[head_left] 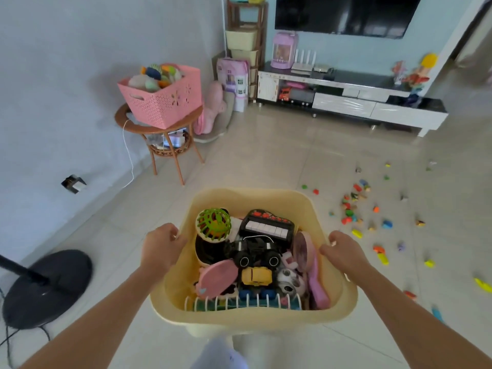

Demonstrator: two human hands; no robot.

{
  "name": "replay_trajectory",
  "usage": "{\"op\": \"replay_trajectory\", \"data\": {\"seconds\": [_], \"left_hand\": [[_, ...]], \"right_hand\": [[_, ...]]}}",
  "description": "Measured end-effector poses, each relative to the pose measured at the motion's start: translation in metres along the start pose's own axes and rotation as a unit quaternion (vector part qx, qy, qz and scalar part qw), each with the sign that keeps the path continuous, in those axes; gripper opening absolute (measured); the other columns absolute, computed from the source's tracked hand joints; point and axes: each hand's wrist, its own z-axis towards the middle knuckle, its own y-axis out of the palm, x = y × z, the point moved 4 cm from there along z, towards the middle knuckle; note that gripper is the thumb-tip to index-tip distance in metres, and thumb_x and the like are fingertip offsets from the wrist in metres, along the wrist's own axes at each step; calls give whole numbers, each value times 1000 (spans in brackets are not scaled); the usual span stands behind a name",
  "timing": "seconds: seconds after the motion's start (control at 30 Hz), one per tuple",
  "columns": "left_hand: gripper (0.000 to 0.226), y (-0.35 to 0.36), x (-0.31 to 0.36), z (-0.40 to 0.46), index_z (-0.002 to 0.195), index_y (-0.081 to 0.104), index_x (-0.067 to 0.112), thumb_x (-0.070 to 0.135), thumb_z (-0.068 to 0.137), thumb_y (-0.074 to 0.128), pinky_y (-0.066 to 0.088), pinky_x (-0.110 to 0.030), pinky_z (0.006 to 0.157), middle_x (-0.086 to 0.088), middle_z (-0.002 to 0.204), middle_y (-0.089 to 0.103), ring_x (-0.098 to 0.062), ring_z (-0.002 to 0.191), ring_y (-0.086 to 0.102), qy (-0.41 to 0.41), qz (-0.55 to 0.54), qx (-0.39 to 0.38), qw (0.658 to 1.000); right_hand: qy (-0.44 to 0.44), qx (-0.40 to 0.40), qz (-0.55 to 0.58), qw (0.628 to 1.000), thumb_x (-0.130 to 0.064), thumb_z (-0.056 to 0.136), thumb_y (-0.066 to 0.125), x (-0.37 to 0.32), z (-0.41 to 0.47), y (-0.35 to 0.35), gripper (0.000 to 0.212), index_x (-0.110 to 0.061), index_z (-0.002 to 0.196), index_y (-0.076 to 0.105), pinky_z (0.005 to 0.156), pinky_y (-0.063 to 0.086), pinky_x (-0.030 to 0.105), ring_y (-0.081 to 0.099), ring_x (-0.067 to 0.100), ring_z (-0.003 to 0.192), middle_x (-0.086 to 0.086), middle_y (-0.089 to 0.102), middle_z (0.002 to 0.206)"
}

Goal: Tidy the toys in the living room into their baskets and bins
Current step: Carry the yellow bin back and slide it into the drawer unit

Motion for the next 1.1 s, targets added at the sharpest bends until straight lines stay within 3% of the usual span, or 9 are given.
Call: {"op": "replay_trajectory", "data": {"seconds": [0.1, 0.27, 0.6, 0.7, 0.9, 1.1], "left_hand": [[10, 23, 26, 63, 84, 60, 7, 17, 85, 59, 35, -25, 53, -7, 78, 60, -22, 70, 54, 10, 3, -6, 1000], [10, 72, 59, 192, 79, 58, 8, 16, 84, 59, 32, -22, 50, -7, 74, 59, -20, 66, 50, 33, 8, -25, 999], [10, 101, 153, 412, 77, 56, 5, 12, 83, 60, 28, -27, 53, -8, 70, 55, -23, 69, 47, 85, 8, -51, 995], [12, 113, 175, 466, 77, 57, 2, 12, 83, 61, 30, -31, 55, -10, 70, 57, -24, 67, 48, 81, -3, -46, 996], [15, 154, 222, 586, 77, 58, -1, 13, 82, 61, 30, -22, 51, -7, 64, 52, -22, 62, 45, 66, -3, -33, 997], [12, 183, 270, 700, 80, 57, 3, 14, 82, 61, 32, -31, 58, -9, 70, 56, -25, 68, 48, 11, -8, -22, 1000]], "right_hand": [[8, 7, 6, 1000, -17, 82, 57, -15, 63, -5, 15, -10, 93, 51, 66, 34, 29, 50, 25, 82, 7, 53, 87], [38, 18, 6, 999, -17, 81, 56, -43, 180, 3, 13, -8, 90, 52, 67, 38, 32, 53, 27, 82, 9, 55, 85], [68, 40, 12, 997, -15, 81, 56, -133, 361, -24, 10, -10, 85, 49, 68, 37, 32, 50, 25, 80, 7, 54, 83], [59, 49, 15, 997, -15, 80, 56, -159, 417, -37, 9, -10, 85, 50, 69, 41, 34, 54, 28, 81, 6, 53, 79], [36, 31, -1, 999, -16, 82, 54, -200, 554, -52, 7, -12, 85, 50, 62, 35, 29, 51, 24, 78, 3, 52, 77], [22, 6, -5, 1000, -18, 82, 54, -252, 699, -73, 5, -15, 82, 49, 65, 43, 31, 53, 21, 76, -1, 52, 74]]}}
